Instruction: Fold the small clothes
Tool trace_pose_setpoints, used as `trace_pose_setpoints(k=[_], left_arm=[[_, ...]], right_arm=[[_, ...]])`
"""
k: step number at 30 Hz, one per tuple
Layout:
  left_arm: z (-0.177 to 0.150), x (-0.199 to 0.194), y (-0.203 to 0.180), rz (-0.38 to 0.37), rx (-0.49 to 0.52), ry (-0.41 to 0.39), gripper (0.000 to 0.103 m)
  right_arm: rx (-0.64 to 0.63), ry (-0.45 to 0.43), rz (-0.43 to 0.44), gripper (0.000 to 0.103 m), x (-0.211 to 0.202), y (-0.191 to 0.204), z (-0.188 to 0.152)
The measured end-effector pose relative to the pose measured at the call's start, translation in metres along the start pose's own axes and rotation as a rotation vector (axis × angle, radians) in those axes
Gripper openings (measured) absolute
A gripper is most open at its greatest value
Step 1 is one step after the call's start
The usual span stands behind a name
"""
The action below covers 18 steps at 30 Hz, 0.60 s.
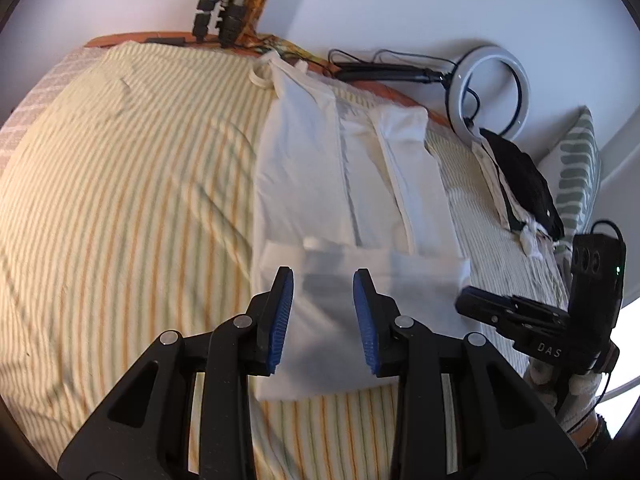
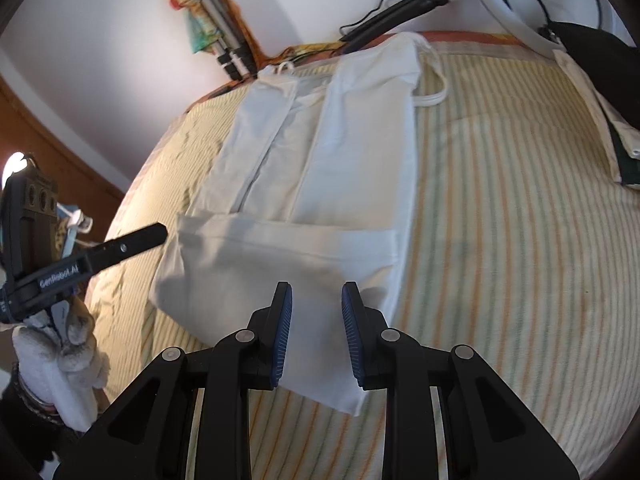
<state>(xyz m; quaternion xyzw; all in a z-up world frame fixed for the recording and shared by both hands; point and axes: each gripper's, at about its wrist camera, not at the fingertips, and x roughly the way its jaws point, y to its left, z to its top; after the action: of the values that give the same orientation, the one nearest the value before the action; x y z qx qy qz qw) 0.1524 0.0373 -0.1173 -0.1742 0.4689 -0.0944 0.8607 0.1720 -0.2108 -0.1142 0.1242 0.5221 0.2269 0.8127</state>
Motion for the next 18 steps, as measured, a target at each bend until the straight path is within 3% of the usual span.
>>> trace_pose_setpoints(k=[8, 10, 13, 16, 18], left_arm=[[0.034, 0.007, 0.025, 0.000, -0.026, -0.002, 0.031], [0.043, 0.013, 0.029, 0.001, -0.020, -0.001, 0.031], [0.059, 0.026, 0.035, -0.014, -0.026, 0.015, 0.031], [0.077, 0.041, 0.039, -0.041, -0.024, 0.034, 0.033], [0.090, 0.051, 0.041, -0.051, -0.024, 0.037, 0.040]], right_arm=[[0.000, -0.009, 0.021, 0.026, -0.005, -0.009, 0.012], [-0.005, -0.006, 0.021, 0.027, -0.003, -0.011, 0.021], [-0.027, -0.019, 0.020, 0.036, 0.001, -0.014, 0.038], [-0.059, -0.039, 0.009, 0.037, 0.003, -0.018, 0.058], [-0.061, -0.047, 0.011, 0.037, 0.008, -0.024, 0.075]])
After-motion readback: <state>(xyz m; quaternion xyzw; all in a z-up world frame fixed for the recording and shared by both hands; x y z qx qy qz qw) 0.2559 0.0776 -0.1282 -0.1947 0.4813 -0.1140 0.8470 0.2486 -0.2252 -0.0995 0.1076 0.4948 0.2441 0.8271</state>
